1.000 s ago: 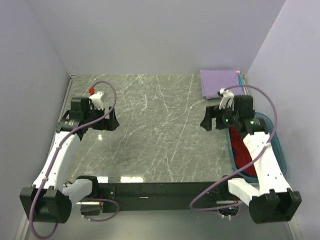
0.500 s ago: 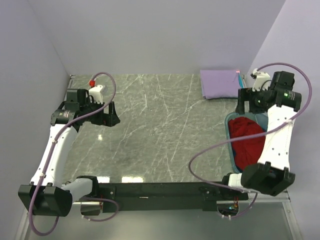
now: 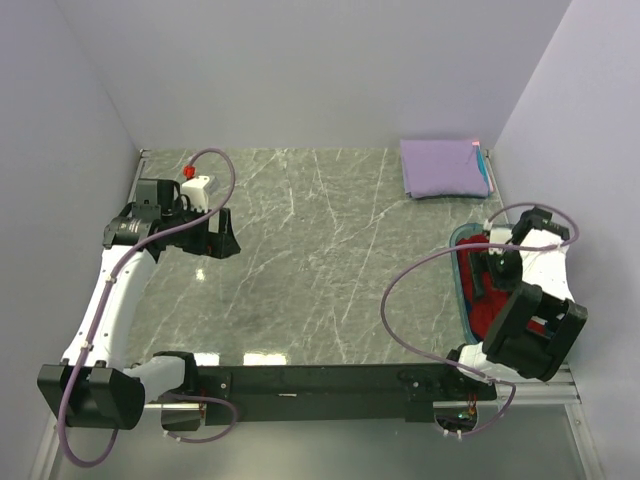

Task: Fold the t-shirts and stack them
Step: Grab the tshirt from the pile

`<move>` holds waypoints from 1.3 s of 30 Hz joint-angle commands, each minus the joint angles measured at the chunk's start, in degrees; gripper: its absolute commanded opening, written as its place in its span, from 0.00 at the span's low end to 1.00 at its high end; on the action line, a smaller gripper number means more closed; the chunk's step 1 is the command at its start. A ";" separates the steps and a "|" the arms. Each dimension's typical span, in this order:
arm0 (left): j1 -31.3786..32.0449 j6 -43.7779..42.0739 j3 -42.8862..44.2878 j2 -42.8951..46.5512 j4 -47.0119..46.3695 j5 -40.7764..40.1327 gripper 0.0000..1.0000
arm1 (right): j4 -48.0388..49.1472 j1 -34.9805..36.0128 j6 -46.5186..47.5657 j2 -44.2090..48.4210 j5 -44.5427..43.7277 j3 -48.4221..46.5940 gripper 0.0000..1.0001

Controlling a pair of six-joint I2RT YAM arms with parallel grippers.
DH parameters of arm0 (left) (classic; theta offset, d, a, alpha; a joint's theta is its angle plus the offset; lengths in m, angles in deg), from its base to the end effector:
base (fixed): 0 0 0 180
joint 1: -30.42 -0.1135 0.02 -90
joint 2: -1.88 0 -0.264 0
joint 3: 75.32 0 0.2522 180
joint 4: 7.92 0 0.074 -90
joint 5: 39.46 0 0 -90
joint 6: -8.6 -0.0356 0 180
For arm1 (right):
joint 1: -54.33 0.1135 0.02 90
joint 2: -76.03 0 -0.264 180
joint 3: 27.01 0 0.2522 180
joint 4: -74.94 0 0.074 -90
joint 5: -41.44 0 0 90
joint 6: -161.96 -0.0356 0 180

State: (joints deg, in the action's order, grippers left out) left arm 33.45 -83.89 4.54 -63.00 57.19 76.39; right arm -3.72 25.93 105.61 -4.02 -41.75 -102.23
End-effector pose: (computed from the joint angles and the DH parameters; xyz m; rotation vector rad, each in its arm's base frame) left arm 0.2184 -0.0271 0.3363 0.3144 2.3826 -0.5537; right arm 0.2114 -0.1095 0.2437 -0.1467 2.9788 0.0646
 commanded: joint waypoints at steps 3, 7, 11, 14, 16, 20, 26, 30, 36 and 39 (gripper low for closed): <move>-0.30 -1.83 1.66 -0.33 1.38 0.52 1.00 | 8.99 -0.78 2.21 1.30 -4.52 6.95 0.95; -0.30 -1.04 2.01 -0.34 0.33 -0.18 0.99 | 12.25 -1.21 2.47 0.77 -6.72 10.20 0.88; -0.30 -0.68 1.83 -0.07 -0.38 -0.36 1.00 | 12.44 -2.97 3.79 2.09 -8.04 9.51 0.59; -0.30 -0.77 1.83 -0.42 -0.29 0.08 1.00 | 9.54 -4.64 4.67 3.32 -7.16 5.83 0.39; -0.30 -0.86 2.18 -0.77 -0.11 0.17 0.99 | 6.99 -5.34 5.37 4.20 -6.98 2.24 0.28; -0.30 -0.95 2.80 -1.12 -0.11 -0.01 0.99 | 3.04 -5.70 6.16 4.55 -6.98 -3.31 0.00; -0.30 -0.77 4.20 -2.00 0.24 -0.09 0.99 | -1.62 -5.96 6.95 5.52 -2.34 -11.83 0.00; -0.22 -0.25 5.26 -2.61 0.06 0.26 0.99 | -7.32 -5.96 6.43 5.70 4.60 -24.63 0.00; -0.39 1.42 7.19 -3.67 -0.02 0.70 1.00 | -13.23 -3.51 3.36 2.63 19.63 -48.35 0.00; -0.74 2.04 8.59 -4.46 -0.81 0.61 0.99 | -12.89 1.22 -0.94 0.95 25.44 -61.36 0.00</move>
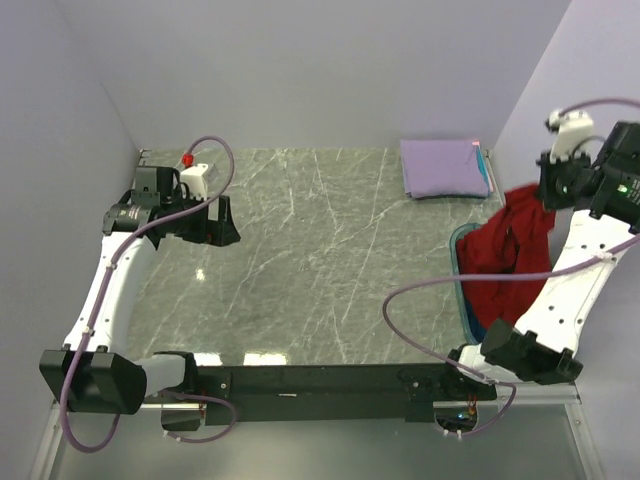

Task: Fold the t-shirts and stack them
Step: Grab the tshirt from the pile, then move the tshirt to the center of the board

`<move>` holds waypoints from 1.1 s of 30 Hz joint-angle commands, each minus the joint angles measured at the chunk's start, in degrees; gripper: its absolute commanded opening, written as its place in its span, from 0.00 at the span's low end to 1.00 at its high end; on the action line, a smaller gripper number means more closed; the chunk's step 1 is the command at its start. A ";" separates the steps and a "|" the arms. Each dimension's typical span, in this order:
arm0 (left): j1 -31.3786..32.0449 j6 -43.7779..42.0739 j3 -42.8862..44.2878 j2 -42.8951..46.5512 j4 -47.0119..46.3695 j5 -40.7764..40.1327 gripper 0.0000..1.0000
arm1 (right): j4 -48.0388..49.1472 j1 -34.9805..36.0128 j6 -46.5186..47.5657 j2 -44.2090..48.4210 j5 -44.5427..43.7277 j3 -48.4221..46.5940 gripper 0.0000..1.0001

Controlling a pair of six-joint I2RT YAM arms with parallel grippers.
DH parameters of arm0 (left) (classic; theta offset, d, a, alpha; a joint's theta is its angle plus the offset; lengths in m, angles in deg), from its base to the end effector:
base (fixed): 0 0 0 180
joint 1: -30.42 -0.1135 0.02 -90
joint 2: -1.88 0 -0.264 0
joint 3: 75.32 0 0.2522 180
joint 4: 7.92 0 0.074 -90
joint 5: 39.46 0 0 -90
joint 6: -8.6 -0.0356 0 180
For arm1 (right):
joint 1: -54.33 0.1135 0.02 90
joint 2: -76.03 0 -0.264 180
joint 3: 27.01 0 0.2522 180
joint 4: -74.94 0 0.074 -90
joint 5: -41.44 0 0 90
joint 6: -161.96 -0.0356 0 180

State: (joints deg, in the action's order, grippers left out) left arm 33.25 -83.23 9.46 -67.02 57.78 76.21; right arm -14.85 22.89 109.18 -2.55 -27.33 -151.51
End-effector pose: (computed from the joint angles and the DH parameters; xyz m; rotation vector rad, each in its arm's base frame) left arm 0.2349 -0.0271 0.3478 0.2963 2.3813 -0.5525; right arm 0.1948 -0.1040 0.4792 -0.2958 2.2613 -0.1941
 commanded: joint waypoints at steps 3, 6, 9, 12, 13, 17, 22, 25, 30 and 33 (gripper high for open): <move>-0.81 3.58 5.61 -1.40 -1.58 -0.44 1.00 | 2.63 10.76 -10.83 -1.83 12.51 -21.15 0.00; -1.51 4.19 7.63 -2.54 -1.67 -3.33 0.99 | 13.56 18.59 -18.12 0.00 15.31 -20.94 0.00; -2.65 5.08 11.50 -4.39 -1.06 -3.96 0.99 | 28.53 24.49 -27.10 3.70 17.97 -16.89 0.00; -6.16 6.13 16.23 -5.36 -1.23 -2.82 0.99 | 38.81 30.28 -35.96 3.88 20.51 -19.06 0.00; -6.95 6.31 16.86 -5.36 -1.40 -1.34 0.99 | 40.33 31.17 -40.51 2.31 21.21 -20.47 0.00; -10.64 5.96 18.97 -5.36 -1.67 3.06 0.99 | 48.07 40.54 -48.98 -0.51 22.89 -20.40 0.00; -12.32 3.15 17.84 -4.22 0.26 6.58 0.99 | 49.31 50.06 -46.35 0.01 19.20 -3.81 0.00; -12.85 -0.28 15.20 -2.99 1.23 8.86 0.99 | 50.80 52.88 -46.26 -1.30 18.15 6.57 0.57; -12.94 -6.33 10.72 -2.46 4.03 10.80 0.99 | 38.97 52.80 -34.81 -10.35 10.68 9.84 0.89; -12.94 -15.46 7.21 -2.99 8.34 11.06 0.99 | 28.68 52.80 -28.27 -14.39 8.21 11.50 0.90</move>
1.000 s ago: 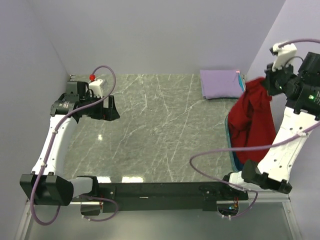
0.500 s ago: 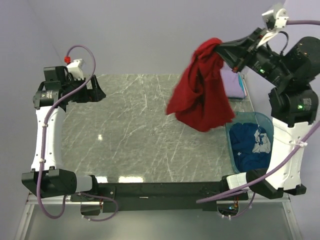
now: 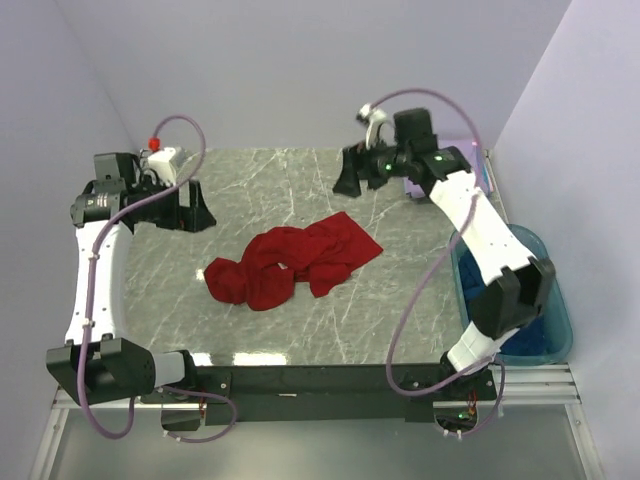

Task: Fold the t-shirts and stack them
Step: Move the tshirt to the center of the board, then flatten the tshirt out

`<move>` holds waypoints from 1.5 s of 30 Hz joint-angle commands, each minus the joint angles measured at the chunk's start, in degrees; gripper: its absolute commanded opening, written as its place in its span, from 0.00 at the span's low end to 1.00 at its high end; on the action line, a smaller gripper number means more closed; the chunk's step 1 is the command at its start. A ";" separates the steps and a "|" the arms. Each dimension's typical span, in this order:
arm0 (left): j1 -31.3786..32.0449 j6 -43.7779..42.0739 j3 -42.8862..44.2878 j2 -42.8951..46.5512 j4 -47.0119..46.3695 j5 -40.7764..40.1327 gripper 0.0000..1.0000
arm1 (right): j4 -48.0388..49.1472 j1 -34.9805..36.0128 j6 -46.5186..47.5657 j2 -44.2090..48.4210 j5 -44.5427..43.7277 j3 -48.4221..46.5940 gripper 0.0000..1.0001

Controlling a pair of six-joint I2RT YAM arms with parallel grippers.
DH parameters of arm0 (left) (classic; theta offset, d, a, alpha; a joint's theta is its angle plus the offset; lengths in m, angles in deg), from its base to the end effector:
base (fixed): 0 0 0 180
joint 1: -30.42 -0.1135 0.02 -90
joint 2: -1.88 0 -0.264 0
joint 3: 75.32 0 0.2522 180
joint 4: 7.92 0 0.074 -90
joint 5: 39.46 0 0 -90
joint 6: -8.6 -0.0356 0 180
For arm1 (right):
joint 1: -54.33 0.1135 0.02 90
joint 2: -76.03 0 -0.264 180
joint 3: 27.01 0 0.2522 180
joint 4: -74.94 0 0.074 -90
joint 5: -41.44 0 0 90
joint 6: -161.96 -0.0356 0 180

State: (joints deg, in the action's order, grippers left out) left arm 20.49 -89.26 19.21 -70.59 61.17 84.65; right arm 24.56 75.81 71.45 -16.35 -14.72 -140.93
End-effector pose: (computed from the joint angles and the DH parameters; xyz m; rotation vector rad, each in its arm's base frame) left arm 0.2445 0.0225 0.3842 0.2323 2.2675 -0.5482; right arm 0.3243 0.1489 0.4199 -0.7372 1.9535 0.8453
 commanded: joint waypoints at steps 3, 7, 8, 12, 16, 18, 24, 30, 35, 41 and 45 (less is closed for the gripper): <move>0.61 -21.90 -7.28 0.31 10.40 3.24 0.95 | -13.75 -0.20 11.59 0.09 -3.09 10.12 0.91; 7.19 -31.51 -16.50 2.85 9.28 -4.12 0.93 | -7.60 -0.12 11.32 2.38 -6.15 24.55 0.91; 11.99 -31.17 -20.87 4.77 7.35 -6.66 0.93 | -5.41 -0.20 11.24 1.25 -7.47 27.01 0.91; 23.62 -28.01 -28.82 8.30 -3.98 -13.62 0.95 | -1.44 -0.29 9.66 -2.97 -12.13 27.91 0.91; 33.37 -25.45 -29.45 10.15 -14.87 -12.75 0.94 | -0.38 -1.52 8.07 -7.81 -14.25 25.98 0.82; 36.72 -25.54 -28.57 9.72 -17.70 -11.96 0.92 | -0.73 -3.01 7.20 -11.15 -14.25 24.49 0.80; 51.05 -29.66 -28.48 4.36 -27.97 -16.77 0.89 | 0.67 -5.04 5.35 -16.34 -13.45 21.59 0.77; 58.71 -35.29 -24.79 -7.23 -33.97 -18.81 0.87 | 1.29 -5.30 4.29 -20.64 -12.40 18.78 0.73; 60.47 -37.23 -23.30 -15.67 -39.95 -19.96 0.87 | 0.85 -5.48 4.20 -22.93 -11.09 17.11 0.64; 60.47 -41.18 -23.55 -22.36 -43.81 -21.37 0.85 | -0.64 -6.18 4.21 -24.51 -8.45 17.01 0.56; 60.47 -41.63 -23.03 -26.14 -44.17 -20.49 0.77 | -1.43 -6.97 4.03 -25.31 -7.05 17.28 0.49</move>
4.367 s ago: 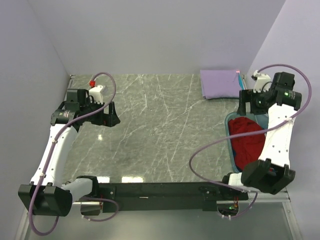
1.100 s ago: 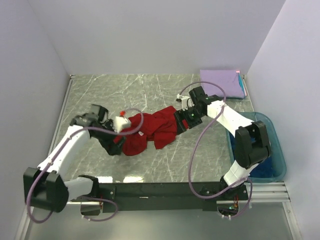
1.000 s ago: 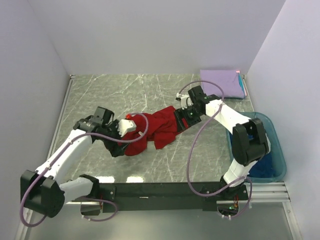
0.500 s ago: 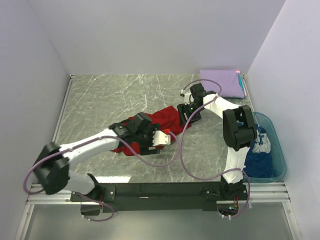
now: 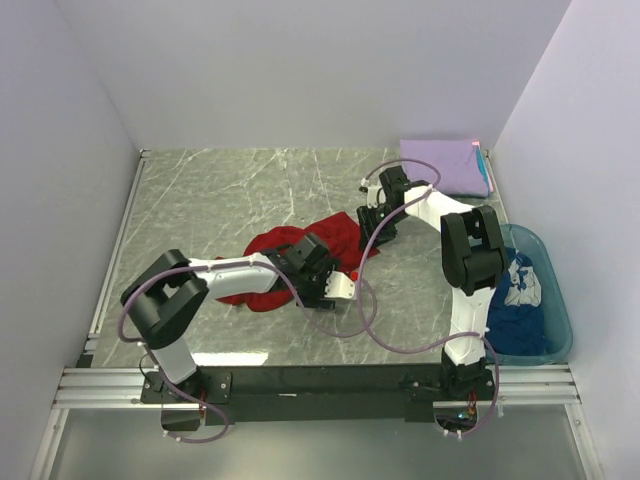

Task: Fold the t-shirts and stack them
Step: Flatten the tshirt out

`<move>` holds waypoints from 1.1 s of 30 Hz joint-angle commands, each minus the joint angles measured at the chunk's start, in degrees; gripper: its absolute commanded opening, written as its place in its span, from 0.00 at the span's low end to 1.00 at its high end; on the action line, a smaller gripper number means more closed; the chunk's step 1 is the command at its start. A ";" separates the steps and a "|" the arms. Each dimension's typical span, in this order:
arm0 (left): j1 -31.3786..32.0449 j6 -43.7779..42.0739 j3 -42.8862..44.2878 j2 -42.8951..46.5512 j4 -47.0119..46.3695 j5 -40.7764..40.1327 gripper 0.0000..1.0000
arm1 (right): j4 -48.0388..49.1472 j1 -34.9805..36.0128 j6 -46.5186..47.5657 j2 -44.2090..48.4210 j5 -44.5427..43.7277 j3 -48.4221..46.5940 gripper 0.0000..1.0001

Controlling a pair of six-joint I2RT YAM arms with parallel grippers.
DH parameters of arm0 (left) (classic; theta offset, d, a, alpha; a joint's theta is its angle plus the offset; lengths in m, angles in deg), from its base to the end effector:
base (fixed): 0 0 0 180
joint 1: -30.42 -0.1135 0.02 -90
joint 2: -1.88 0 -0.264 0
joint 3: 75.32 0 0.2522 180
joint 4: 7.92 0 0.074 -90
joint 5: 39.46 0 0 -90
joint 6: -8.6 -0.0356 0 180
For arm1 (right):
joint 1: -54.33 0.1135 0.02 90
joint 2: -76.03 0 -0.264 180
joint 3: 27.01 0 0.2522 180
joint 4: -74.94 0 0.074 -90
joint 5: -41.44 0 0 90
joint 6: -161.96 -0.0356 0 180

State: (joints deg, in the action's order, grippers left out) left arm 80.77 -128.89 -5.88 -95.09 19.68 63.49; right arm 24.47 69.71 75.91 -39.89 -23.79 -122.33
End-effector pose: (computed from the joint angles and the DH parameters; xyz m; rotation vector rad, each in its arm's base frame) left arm 0.2094 -0.2652 0.1698 1.9607 1.5899 -0.3060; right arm 0.3875 0.1221 0.1616 -0.5682 2.7288 0.6549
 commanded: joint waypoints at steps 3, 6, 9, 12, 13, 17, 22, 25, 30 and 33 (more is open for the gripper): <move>0.01 -1.56 2.15 -4.19 -3.12 -0.20 0.56 | -2.49 -1.58 0.18 -1.86 2.91 -0.88 0.30; -0.78 -0.25 2.85 -4.55 -0.33 0.84 0.23 | -3.63 -2.80 0.89 -0.37 3.17 0.34 0.00; -2.44 6.32 5.05 -0.17 6.08 6.70 0.01 | -5.74 -4.56 2.29 2.09 3.44 1.84 0.00; -7.53 11.61 6.63 9.76 10.75 13.57 0.01 | -7.58 -6.32 4.22 6.22 3.00 4.30 0.00; -11.20 15.11 7.94 14.57 13.81 17.42 0.01 | -8.46 -6.76 5.36 8.41 2.74 5.70 0.00; -21.41 22.69 11.64 23.83 17.53 24.04 0.00 | -10.75 -8.43 7.65 13.69 1.07 9.57 0.00; -39.31 30.25 17.69 26.14 17.88 29.75 0.00 | -14.79 -9.92 11.95 21.32 -2.01 13.26 0.00; -49.33 35.43 21.47 21.85 15.25 33.27 0.00 | -15.41 -11.07 13.54 23.36 -3.42 11.79 0.00; -62.45 42.91 27.89 12.35 12.52 40.56 0.01 | -15.76 -9.67 13.11 19.87 0.09 5.38 0.29; -66.15 39.15 29.57 8.92 16.02 40.67 0.00 | -14.71 -8.00 11.00 15.83 1.15 1.51 0.46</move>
State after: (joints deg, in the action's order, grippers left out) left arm 17.54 -90.60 20.06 -84.90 33.52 98.97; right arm 9.00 60.16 87.67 -20.91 -24.62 -116.00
